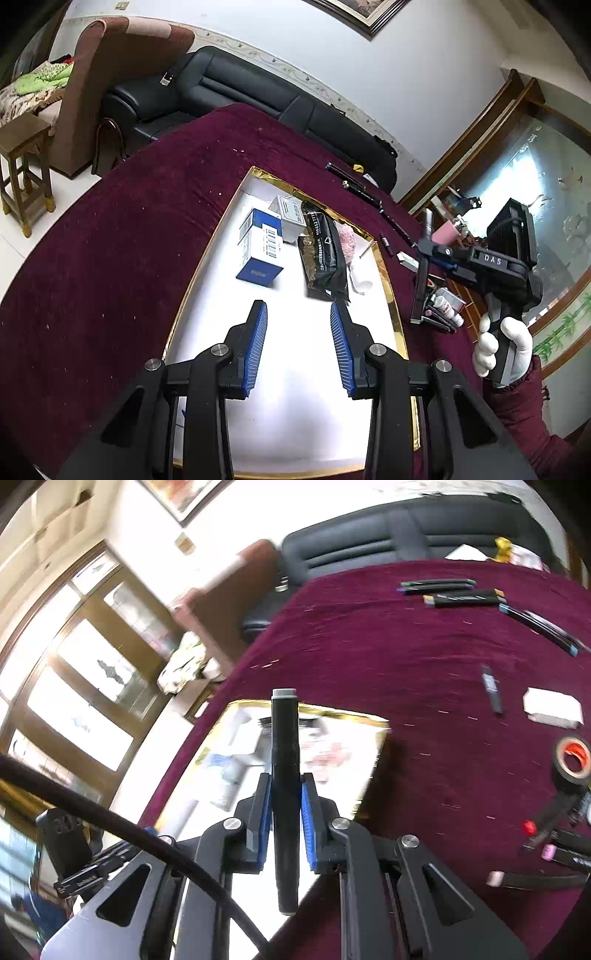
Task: Organize objects
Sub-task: 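Carry the black marker into the tray and open the right gripper while the left withdraws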
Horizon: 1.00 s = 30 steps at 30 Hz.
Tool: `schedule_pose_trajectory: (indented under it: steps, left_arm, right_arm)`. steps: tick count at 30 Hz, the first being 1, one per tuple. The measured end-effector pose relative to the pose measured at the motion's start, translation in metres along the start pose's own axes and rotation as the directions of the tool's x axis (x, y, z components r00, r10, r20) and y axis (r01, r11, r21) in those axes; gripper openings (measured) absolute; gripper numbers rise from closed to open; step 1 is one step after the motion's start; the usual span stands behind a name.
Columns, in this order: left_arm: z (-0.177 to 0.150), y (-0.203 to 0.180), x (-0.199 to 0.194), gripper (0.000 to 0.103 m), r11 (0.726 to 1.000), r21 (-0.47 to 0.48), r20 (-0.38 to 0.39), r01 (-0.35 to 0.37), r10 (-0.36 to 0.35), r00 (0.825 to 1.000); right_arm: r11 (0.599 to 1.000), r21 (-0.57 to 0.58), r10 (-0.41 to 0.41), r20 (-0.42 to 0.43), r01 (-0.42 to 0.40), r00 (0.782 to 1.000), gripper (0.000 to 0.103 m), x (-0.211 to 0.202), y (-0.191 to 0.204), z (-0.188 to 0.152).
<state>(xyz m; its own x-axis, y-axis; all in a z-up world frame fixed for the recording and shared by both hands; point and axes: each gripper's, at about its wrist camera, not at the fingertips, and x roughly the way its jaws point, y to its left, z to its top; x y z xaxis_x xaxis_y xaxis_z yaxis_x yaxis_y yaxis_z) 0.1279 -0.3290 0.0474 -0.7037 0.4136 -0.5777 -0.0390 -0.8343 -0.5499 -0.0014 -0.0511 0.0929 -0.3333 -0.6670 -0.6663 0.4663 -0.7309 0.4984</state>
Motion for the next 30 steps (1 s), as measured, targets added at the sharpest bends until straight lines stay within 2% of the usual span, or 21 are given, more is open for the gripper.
schedule_pose_trajectory:
  steps: [7,10,17,20,22,24,26,27,28,29,30]
  left_arm:
    - [-0.009,0.008,-0.003,0.032,0.999,-0.002,-0.001,0.042,-0.042,0.999]
    - [-0.011,0.009,-0.006,0.032,0.999,0.001,0.004,0.055,-0.055,0.998]
    - [-0.012,0.014,-0.011,0.033,0.997,0.002,0.015,0.072,-0.072,0.997]
    - [-0.013,0.014,-0.014,0.037,0.997,0.001,0.016,0.073,-0.073,0.997]
    - [-0.014,0.010,-0.015,0.040,0.997,0.014,0.021,0.071,-0.071,0.997]
    - [-0.014,0.004,-0.018,0.044,0.997,0.040,0.033,0.064,-0.065,0.997]
    - [-0.014,-0.007,-0.025,0.065,0.994,0.083,0.066,0.064,-0.069,0.995]
    - [-0.014,-0.013,-0.029,0.071,0.992,0.107,0.088,0.073,-0.083,0.993]
    - [-0.014,-0.021,-0.036,0.082,0.988,0.131,0.121,0.080,-0.096,0.988]
    - [-0.013,-0.034,-0.046,0.096,0.983,0.168,0.174,0.078,-0.108,0.979]
    - [-0.012,-0.044,-0.053,0.102,0.977,0.198,0.218,0.076,-0.119,0.969]
  right_arm:
    - [0.998,-0.044,0.046,-0.153,-0.054,0.987,0.014,0.071,0.035,-0.003]
    - [0.996,-0.049,0.058,-0.193,-0.069,0.979,0.015,0.102,0.046,-0.004]
    - [0.998,-0.069,-0.021,-0.289,0.001,0.957,0.016,0.157,0.051,-0.004]
    - [0.998,-0.045,-0.046,-0.301,0.034,0.953,0.020,0.157,0.043,-0.003]
    - [1.000,-0.021,-0.028,-0.275,0.023,0.961,0.023,0.143,0.040,0.000]
    - [1.000,-0.009,0.002,-0.207,-0.004,0.978,0.023,0.113,0.040,0.006]
    - [1.000,-0.029,0.005,-0.124,-0.009,0.992,0.023,0.079,0.044,0.010]
    - [0.999,-0.052,-0.006,-0.063,0.003,0.998,0.025,0.055,0.047,0.012]
    - [0.996,-0.083,-0.026,0.006,0.026,1.000,0.031,0.031,0.053,0.012]
    - [0.990,-0.120,-0.057,0.092,0.068,0.994,0.035,0.004,0.060,0.012]
    - [0.977,-0.161,-0.106,0.209,0.142,0.972,0.050,-0.027,0.071,0.008]
